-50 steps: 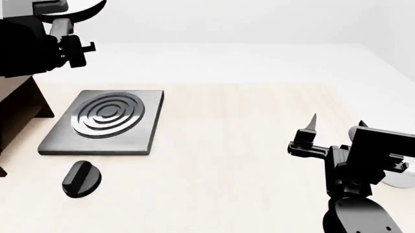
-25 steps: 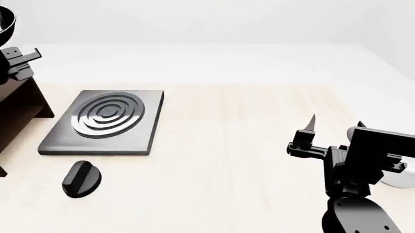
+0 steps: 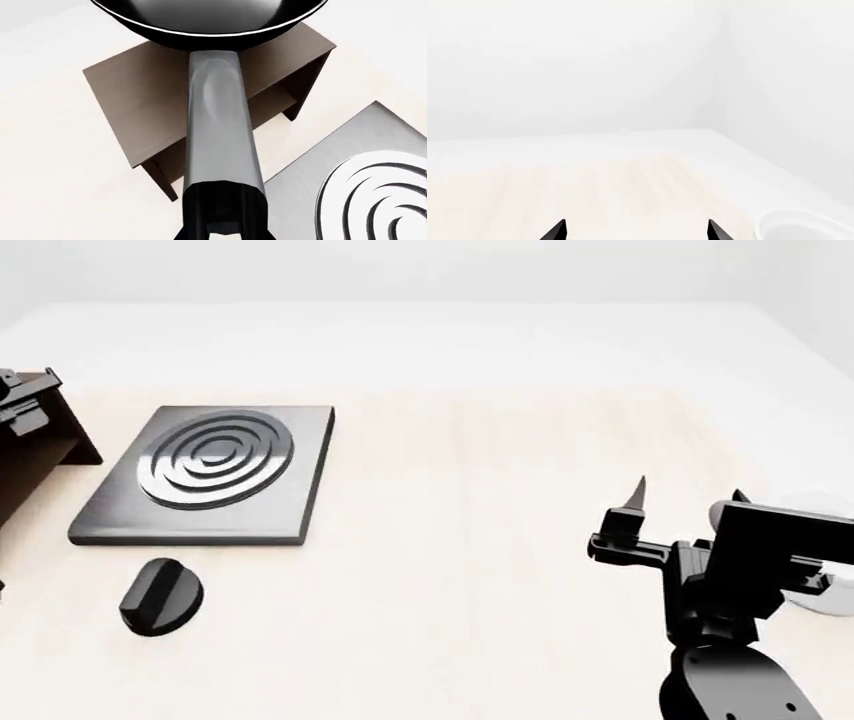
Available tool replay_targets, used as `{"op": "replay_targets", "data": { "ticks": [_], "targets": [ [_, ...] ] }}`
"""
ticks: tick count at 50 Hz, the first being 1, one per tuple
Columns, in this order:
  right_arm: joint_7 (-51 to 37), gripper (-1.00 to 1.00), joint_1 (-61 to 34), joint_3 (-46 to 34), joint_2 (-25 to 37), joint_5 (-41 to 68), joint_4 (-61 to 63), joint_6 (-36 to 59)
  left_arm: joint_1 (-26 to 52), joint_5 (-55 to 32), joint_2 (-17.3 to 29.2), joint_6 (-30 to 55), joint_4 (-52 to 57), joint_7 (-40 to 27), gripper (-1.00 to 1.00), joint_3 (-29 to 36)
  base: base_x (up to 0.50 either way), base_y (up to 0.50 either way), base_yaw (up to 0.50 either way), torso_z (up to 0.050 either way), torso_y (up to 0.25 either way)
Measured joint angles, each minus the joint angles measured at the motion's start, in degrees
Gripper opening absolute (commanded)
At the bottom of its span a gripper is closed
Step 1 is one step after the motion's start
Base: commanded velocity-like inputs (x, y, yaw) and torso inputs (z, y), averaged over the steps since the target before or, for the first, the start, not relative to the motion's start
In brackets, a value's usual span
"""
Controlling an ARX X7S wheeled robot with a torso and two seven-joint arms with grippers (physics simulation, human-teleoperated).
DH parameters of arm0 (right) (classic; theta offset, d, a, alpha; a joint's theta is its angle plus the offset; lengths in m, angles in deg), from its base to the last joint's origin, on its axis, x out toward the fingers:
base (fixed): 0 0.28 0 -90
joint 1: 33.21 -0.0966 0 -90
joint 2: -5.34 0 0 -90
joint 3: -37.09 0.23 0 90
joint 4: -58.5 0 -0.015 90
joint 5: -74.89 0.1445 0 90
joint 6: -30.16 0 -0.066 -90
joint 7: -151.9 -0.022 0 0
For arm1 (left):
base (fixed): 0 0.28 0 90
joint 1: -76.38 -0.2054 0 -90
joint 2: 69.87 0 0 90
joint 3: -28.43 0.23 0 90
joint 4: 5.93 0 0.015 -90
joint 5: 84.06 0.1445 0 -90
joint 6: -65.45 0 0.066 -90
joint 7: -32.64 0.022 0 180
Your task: Put the frying pan on top of the cabinet.
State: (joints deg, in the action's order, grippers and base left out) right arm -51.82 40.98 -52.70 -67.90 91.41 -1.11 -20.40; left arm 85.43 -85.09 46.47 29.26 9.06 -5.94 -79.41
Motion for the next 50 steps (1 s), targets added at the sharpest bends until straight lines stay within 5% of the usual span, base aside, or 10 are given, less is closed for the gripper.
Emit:
{"op": "replay_targets", "data": {
  "ticks": [15,16,27,50],
  "targets": [
    [-0.3,1.0,0.1,-0.4,0.1,0.2,-0.3,-0.2,0.0,1.0,-0.3,0.5,0.0,-1.5,-1.0,-1.8,0.0,0.0,0.0,-0.001,-0.2],
    [-0.3,1.0,0.0,-0.4,0.2,0.2,-0.2,-0.2,0.1,0.9,-0.3,0.5,0.0,-1.6,1.0,-1.8,0.0,0.0,0.0,0.0,0.0],
    [-0.5,1.0,0.0,-0.5,0.4,0.4,-0.2,-0.1,0.4,0.3,0.4,-0.4,0.1,-2.7,1.0,-1.6,0.0,0.0,0.0,0.0,0.008],
    [-0.8,1.0,0.0,-0.9,0.7,0.7,-0.4,-0.5,1.1,0.3,0.3,-1.9,0.0,-0.8,1.0,-0.3,0.0,0.0,0.0,0.0,0.25]
  ]
}}
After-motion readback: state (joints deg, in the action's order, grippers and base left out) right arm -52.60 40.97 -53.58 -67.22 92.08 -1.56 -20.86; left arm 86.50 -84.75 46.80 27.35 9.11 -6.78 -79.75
